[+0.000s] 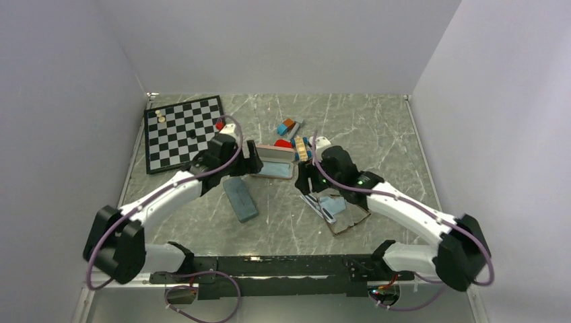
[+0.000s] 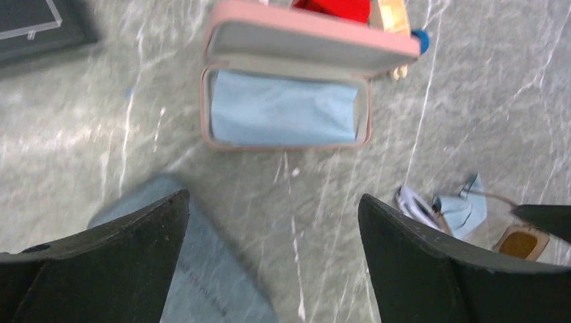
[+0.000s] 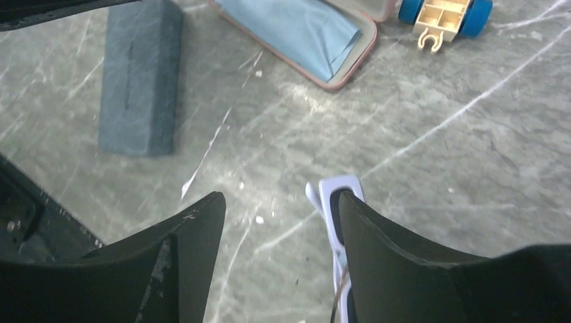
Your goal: Organize the sunglasses
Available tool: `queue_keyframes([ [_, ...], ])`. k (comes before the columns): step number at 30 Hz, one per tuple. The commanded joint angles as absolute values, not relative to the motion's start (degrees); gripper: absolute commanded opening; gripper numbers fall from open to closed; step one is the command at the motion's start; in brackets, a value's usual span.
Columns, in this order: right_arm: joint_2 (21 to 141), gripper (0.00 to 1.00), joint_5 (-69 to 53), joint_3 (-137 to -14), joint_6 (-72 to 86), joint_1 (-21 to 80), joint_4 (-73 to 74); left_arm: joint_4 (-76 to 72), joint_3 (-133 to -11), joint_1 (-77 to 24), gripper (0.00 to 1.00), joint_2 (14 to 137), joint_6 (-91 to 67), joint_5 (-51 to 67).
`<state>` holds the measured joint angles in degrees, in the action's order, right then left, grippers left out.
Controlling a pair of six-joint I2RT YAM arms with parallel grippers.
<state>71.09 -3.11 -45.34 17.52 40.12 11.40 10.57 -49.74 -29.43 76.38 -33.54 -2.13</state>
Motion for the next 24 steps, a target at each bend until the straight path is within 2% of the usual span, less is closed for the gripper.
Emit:
queue_keyframes([
  [1, 61.83, 0.68, -5.61, -43.82, 16.2, 40.71, 21.33, 12.7, -43.76, -29.53, 0.99, 67.35, -34.72, -2.35],
  [9, 56.31, 0.65, 3.28, -43.23, 36.69, 41.32, 40.86, 16.5, -34.98, -29.52, 0.99, 56.01, -36.33, -6.9],
  [13, 51.31, 0.65, 14.8, -45.26, 56.64, 41.31, 55.8, 15.71, -33.83, -29.52, 0.99, 55.28, -36.48, -5.07],
  [20, 47.31, 0.67, 18.29, -43.08, 77.85, 41.22, 73.71, 13.24, -32.82, -29.53, 0.99, 55.02, -36.17, -2.63],
  [24, 47.94, 0.66, 21.93, -41.99, 81.85, 41.21, 73.3, 11.49, -31.75, -29.52, 0.99, 54.88, -35.92, -1.67],
])
